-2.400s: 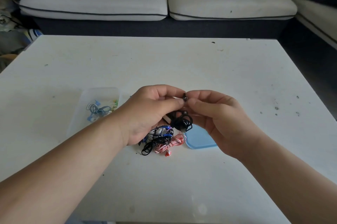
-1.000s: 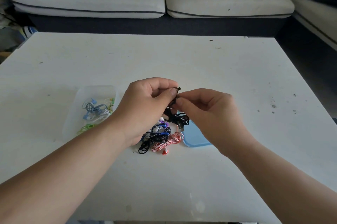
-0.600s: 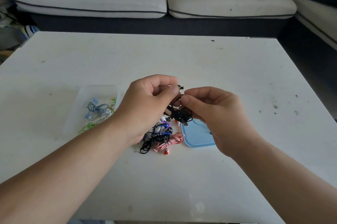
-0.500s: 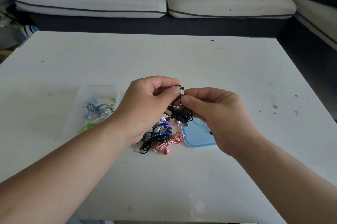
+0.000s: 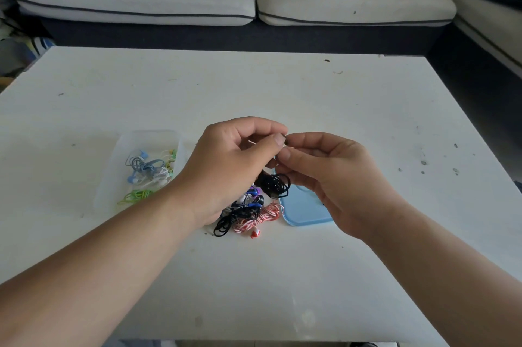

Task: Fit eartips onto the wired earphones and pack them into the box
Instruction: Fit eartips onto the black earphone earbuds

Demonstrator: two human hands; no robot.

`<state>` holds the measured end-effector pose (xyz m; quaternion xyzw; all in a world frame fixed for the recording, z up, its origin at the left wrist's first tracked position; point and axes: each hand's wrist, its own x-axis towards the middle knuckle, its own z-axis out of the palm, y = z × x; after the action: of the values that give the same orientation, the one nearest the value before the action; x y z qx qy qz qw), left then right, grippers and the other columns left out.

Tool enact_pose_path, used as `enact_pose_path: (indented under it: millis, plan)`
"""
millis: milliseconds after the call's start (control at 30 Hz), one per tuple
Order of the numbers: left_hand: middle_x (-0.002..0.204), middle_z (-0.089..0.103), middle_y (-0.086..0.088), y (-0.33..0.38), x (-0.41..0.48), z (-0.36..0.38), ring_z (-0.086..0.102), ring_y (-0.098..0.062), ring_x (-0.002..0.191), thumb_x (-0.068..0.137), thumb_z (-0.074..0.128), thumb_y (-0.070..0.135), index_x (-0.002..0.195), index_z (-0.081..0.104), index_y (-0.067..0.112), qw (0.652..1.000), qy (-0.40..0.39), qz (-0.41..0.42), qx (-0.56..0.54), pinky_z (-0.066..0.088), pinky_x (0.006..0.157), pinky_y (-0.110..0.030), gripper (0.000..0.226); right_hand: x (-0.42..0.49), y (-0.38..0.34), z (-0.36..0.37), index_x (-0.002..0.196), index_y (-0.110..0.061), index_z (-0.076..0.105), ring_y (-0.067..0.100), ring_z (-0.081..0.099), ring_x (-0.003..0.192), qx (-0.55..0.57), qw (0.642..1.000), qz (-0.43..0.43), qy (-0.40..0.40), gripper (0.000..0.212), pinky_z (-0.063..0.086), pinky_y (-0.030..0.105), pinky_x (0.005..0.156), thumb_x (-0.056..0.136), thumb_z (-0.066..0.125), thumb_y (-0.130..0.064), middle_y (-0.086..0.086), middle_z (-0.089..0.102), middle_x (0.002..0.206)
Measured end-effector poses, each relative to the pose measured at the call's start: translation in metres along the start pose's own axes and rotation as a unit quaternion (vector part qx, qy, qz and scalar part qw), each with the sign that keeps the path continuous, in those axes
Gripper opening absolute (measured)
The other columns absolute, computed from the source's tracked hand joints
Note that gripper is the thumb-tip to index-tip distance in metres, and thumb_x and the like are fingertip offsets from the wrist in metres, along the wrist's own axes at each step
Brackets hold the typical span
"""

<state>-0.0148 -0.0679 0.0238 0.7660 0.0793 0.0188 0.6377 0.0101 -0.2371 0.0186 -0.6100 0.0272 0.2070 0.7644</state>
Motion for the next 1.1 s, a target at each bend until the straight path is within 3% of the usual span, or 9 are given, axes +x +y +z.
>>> enact_pose_path:
  millis: [167,267,333,433,533,633,767,967,1100]
  plan:
    - [0.083,0.077,0.001,-0.003,-0.002,0.004,0.069,-0.005,0.071,0.097,0.071,0.021,0.104,0.080,0.027,1.000,-0.015,-0.014,-0.007,0.048,0.059,-0.012,0.013,-0.004,-0.002,-0.006,0.089,-0.005,0.078,0.020,0.070,0.067,-0.120,0.992,-0.042,0.017,0.009,0.058,0.026,0.065,0.082,0.082,-0.008,0.011,0.078,0.079]
    - [0.081,0.076,0.002,-0.008,-0.002,0.011,0.068,-0.008,0.069,0.098,0.069,0.019,0.101,0.080,0.025,0.999,-0.025,-0.031,-0.013,0.052,0.065,-0.020,0.013,-0.004,-0.005,-0.018,0.084,-0.014,0.082,0.024,0.068,0.065,-0.193,0.980,-0.047,0.032,0.009,0.059,0.050,0.074,0.080,0.085,-0.022,0.012,0.076,0.075]
    - [0.082,0.076,0.003,-0.012,-0.004,0.019,0.068,-0.007,0.068,0.098,0.068,0.020,0.101,0.079,0.025,0.999,-0.031,-0.043,-0.003,0.055,0.068,-0.024,0.012,-0.003,-0.003,-0.031,0.083,-0.014,0.081,0.025,0.067,0.065,-0.215,0.974,-0.043,0.066,0.007,0.059,0.056,0.074,0.085,0.081,-0.020,0.011,0.075,0.074]
    - [0.080,0.075,0.002,-0.016,-0.008,0.031,0.067,-0.005,0.068,0.098,0.068,0.021,0.098,0.079,0.025,0.997,-0.043,-0.057,0.010,0.059,0.072,-0.028,0.011,0.000,0.005,-0.053,0.081,-0.011,0.077,0.017,0.065,0.060,-0.296,0.948,-0.028,0.110,0.009,0.060,0.035,0.061,0.089,0.073,-0.012,0.009,0.074,0.073]
    - [0.090,0.077,-0.003,-0.017,-0.015,0.041,0.071,-0.007,0.076,0.097,0.069,0.024,0.095,0.079,0.027,0.995,-0.062,-0.074,0.014,0.061,0.082,-0.045,0.010,0.002,0.018,-0.073,0.079,-0.016,0.075,0.011,0.062,0.055,-0.468,0.878,-0.019,0.098,0.012,0.049,0.015,0.050,0.089,0.069,-0.015,0.000,0.072,0.068]
    - [0.092,0.077,-0.004,-0.018,-0.019,0.044,0.072,-0.009,0.078,0.097,0.070,0.026,0.094,0.079,0.028,0.994,-0.070,-0.080,0.024,0.061,0.085,-0.049,0.010,0.008,0.032,-0.087,0.078,-0.015,0.075,0.018,0.066,0.064,-0.559,0.824,-0.007,0.092,0.014,0.046,0.016,0.048,0.088,0.066,-0.012,-0.001,0.072,0.074]
    - [0.091,0.077,-0.007,-0.018,-0.018,0.044,0.070,-0.015,0.079,0.096,0.071,0.026,0.089,0.079,0.032,0.994,-0.068,-0.085,0.023,0.059,0.087,-0.057,0.013,0.016,0.048,-0.092,0.079,-0.012,0.076,0.030,0.070,0.076,-0.608,0.791,0.004,0.073,0.014,0.059,0.037,0.063,0.088,0.064,-0.010,0.006,0.074,0.079]
    - [0.092,0.077,-0.005,-0.016,-0.018,0.040,0.073,-0.033,0.089,0.084,0.071,0.040,0.092,0.079,0.036,0.993,-0.064,-0.094,0.009,0.051,0.085,-0.075,0.012,0.023,0.058,-0.092,0.078,-0.017,0.077,0.026,0.069,0.072,-0.619,0.782,0.002,0.072,0.016,0.061,0.040,0.067,0.086,0.065,-0.010,0.002,0.072,0.079]
    - [0.090,0.077,-0.009,-0.015,-0.017,0.037,0.073,-0.024,0.082,0.089,0.074,0.033,0.093,0.080,0.029,0.995,-0.057,-0.086,-0.004,0.060,0.084,-0.060,0.008,0.024,0.060,-0.093,0.081,-0.017,0.077,0.026,0.068,0.076,-0.620,0.781,-0.007,0.081,0.013,0.060,0.039,0.069,0.086,0.067,-0.010,0.001,0.071,0.081]
